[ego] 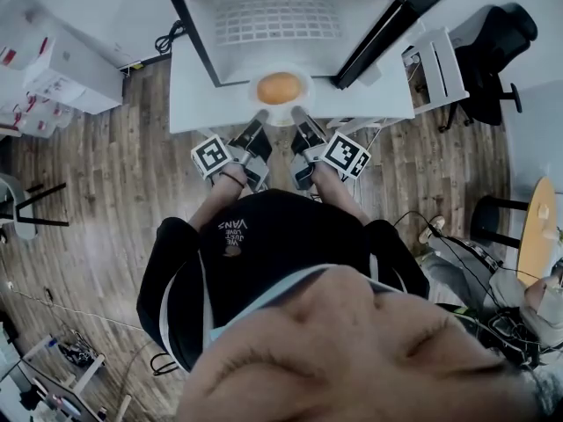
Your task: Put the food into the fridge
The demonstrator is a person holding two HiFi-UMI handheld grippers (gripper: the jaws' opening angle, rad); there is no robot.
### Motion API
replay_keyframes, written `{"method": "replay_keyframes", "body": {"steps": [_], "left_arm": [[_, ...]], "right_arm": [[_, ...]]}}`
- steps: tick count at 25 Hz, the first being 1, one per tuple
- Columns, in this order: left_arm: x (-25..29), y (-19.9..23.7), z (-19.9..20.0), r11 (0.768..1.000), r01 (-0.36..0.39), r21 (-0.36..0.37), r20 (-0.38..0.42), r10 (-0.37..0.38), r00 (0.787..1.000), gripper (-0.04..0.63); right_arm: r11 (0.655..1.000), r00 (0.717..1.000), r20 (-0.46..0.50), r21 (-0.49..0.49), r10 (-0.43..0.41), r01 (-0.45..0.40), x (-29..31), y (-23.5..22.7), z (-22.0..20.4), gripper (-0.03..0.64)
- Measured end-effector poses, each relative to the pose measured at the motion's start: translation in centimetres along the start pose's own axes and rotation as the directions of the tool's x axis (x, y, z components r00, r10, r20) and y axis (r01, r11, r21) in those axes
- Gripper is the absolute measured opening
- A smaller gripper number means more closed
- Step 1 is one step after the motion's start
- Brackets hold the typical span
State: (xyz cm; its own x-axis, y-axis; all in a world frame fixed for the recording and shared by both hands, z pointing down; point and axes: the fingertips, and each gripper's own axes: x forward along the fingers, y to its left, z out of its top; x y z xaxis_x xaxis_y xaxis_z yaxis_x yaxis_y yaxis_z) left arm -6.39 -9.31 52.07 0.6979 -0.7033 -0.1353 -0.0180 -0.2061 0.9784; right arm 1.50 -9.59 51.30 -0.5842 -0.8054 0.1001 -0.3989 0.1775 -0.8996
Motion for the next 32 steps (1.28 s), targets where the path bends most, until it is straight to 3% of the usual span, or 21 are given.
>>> {"method": "replay_keyframes", "body": {"steps": [14, 32], "left_arm": [[1.3, 0.6, 2.3, 1.0, 0.014, -0.019, -0.062, -0.015, 0.998, 0.025], [6.0, 0.7, 4.7, 1.0, 0.024, -0.018, -0.018, -0.024, 1.0, 0.025]], "right_arm": [[1.0, 0.998, 0.053, 0.012, -0.021, 0.021, 2.2, -0.2, 0.6, 0.023], [1.0, 1.0, 0.031, -0.001, 0.002, -0.002, 5.4, -0.8, 5.2, 0.023]]}}
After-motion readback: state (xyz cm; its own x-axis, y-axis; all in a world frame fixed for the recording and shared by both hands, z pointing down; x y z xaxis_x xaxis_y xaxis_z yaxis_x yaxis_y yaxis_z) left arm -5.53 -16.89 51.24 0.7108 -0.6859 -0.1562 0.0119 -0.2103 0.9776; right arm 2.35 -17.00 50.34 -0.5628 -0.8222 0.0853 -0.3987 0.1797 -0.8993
